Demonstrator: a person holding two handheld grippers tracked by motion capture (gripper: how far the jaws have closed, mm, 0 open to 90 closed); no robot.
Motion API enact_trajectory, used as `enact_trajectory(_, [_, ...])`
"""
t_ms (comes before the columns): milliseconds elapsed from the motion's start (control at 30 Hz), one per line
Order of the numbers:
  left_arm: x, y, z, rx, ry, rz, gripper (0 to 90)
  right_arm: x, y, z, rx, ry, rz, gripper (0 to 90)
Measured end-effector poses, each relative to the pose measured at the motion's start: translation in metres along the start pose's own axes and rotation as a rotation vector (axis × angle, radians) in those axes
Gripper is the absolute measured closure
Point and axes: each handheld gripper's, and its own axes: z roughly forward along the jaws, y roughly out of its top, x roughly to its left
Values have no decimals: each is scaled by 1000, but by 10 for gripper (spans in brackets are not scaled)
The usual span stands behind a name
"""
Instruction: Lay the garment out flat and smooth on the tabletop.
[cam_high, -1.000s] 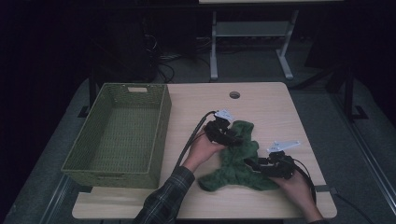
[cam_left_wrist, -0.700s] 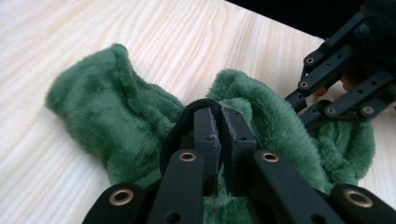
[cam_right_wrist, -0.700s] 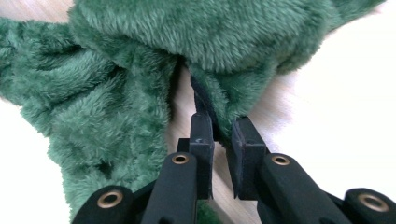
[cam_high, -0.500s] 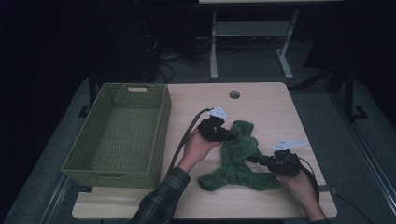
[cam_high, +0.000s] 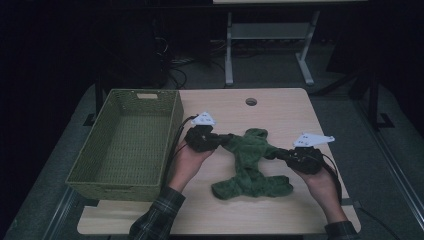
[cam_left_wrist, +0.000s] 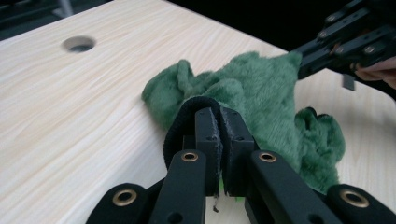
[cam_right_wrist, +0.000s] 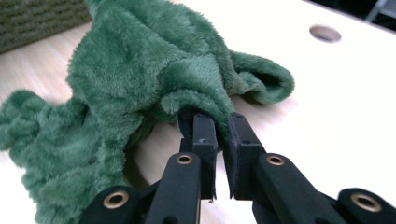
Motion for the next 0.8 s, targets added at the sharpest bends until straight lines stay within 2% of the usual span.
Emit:
enact_trajectory(100, [-2,-12,-4,23,48,-28,870,1,7,9,5,12,-19,834])
enact_trajectory(267, [-3,-33,2,95,84,-67,870,2,10,27,24,33,-29,833])
enact_trajectory(367, [-2,-44,8,126,90,-102,870,2,8,39,55,44,-30,833])
enact_trajectory(400, [-1,-49,10,152,96,-105,869,1,6,43,68,51,-31,832])
enact_trajectory(633, [6,-73,26,241,118,-135,868,5,-1,69,144,90,-36,830])
enact_trajectory(800, [8,-78,31,250,120,-145,864,5,-6,79,176,93,-36,824])
